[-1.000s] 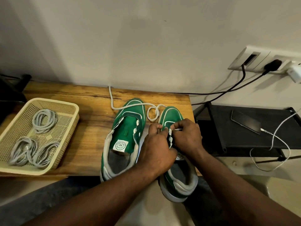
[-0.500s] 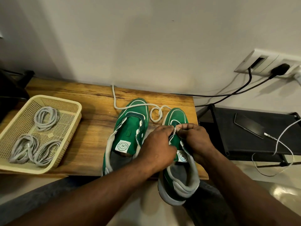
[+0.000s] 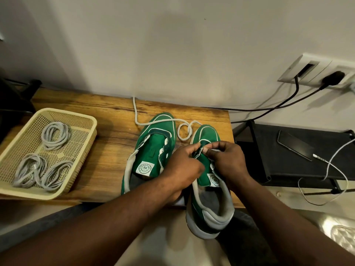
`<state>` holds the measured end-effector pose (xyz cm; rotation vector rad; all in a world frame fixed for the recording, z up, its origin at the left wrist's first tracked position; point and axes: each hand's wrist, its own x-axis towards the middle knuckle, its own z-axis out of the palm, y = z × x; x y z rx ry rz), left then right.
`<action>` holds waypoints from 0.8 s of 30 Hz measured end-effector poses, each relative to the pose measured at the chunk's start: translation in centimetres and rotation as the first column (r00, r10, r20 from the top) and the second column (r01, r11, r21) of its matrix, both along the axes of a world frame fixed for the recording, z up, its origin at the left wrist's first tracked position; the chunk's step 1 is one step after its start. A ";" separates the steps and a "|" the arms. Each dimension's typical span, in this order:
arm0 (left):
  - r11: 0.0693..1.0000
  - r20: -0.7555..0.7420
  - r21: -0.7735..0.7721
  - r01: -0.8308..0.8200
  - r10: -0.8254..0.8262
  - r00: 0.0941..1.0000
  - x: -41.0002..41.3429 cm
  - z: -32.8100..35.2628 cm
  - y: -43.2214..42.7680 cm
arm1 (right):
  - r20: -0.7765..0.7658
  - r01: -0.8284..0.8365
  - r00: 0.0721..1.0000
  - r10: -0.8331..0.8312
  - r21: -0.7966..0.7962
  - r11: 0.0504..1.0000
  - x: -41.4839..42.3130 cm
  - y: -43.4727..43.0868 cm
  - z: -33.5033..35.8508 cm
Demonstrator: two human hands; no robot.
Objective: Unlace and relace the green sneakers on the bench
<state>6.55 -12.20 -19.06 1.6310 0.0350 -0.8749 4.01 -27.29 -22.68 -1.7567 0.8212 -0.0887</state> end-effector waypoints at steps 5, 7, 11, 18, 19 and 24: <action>0.999 -0.001 0.026 -0.021 0.021 1.000 -0.1 0.1 0.0 | 0.019 0.009 1.000 -0.007 -0.126 0.992 -0.2 0.1 0.2; 0.999 0.007 0.035 -0.029 0.029 1.000 -0.1 0.1 0.0 | 0.024 0.011 1.000 -0.008 -0.142 0.990 -0.2 0.1 0.3; 0.998 0.050 0.053 -0.035 0.033 0.998 -0.2 0.2 -0.2 | 0.028 -0.029 0.999 0.034 -0.166 0.986 -0.1 0.0 0.4; 0.997 0.069 0.061 -0.038 0.034 0.997 -0.6 0.8 -0.2 | 0.020 -0.132 0.990 0.138 -0.176 0.975 0.0 -0.8 0.2; 0.997 0.063 0.063 -0.041 0.037 0.997 -0.5 0.8 -0.2 | 0.020 -0.143 0.989 0.149 -0.191 0.971 0.0 -0.8 0.2; 0.996 0.056 0.069 -0.051 0.047 0.997 -0.5 0.7 -0.1 | -0.006 -0.204 0.978 0.207 -0.208 0.957 0.1 -1.0 0.7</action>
